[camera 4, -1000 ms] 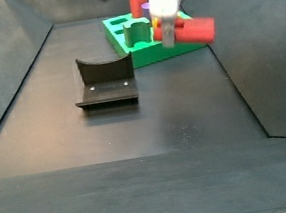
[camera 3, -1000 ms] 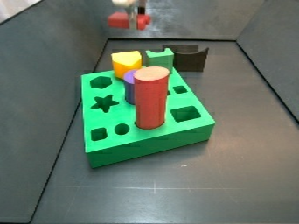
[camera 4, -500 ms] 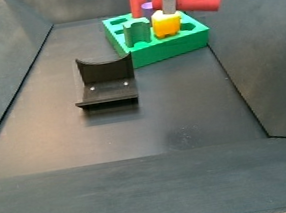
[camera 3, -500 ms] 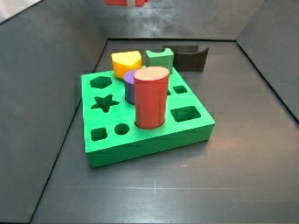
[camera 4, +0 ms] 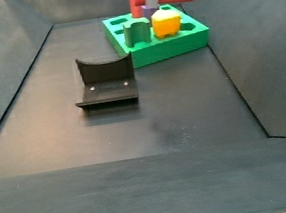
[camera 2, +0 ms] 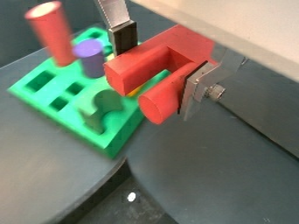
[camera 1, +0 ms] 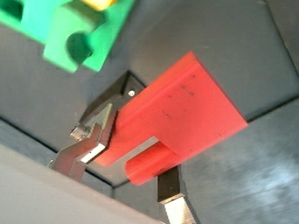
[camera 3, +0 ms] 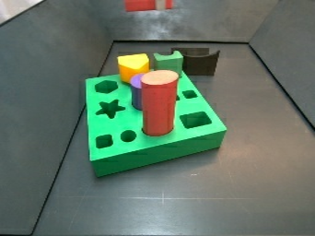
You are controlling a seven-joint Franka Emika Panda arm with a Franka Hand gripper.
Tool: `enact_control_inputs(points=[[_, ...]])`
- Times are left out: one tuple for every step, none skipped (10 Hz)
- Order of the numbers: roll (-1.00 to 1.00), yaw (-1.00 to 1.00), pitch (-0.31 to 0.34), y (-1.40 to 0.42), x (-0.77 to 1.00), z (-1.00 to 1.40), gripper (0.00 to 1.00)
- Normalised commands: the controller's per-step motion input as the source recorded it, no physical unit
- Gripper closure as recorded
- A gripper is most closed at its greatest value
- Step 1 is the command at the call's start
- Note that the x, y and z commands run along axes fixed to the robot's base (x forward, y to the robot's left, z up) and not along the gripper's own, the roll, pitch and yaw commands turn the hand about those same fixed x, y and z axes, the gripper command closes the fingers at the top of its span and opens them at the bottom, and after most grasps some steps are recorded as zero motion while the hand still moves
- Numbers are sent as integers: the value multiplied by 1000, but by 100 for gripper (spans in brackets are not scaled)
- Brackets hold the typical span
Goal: Pick up the square-circle object. Move up. Place the square-circle object on the fixture. Regrasp the square-circle object. Rotate the square-circle object. Move to above the board. Insert the square-circle object.
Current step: Place the square-circle object on the fixture.
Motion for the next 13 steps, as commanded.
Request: enact_control_inputs(points=[[-8, 1000, 38, -47, 539, -11, 100], [-8, 1000, 41, -36, 460, -12, 100], [-8, 1000, 47, -26, 301, -11, 100], [-7, 1000, 55, -20, 148, -10, 100], [-7, 1000, 60, -19, 54, -2, 100], [-7, 1000, 61, -17, 35, 12, 100], [-7, 1000, 68, -15, 30, 8, 100], [-8, 1000, 71, -15, 29, 7, 100], [-9, 1000, 79, -13, 29, 7, 100], [-512, 1000, 97, 918, 1000, -25, 100], [-555, 1000, 110, 898, 1000, -41, 100], [-586, 1000, 122, 821, 1000, -58, 100], [-626, 1000, 160, 492, 871, -21, 100]])
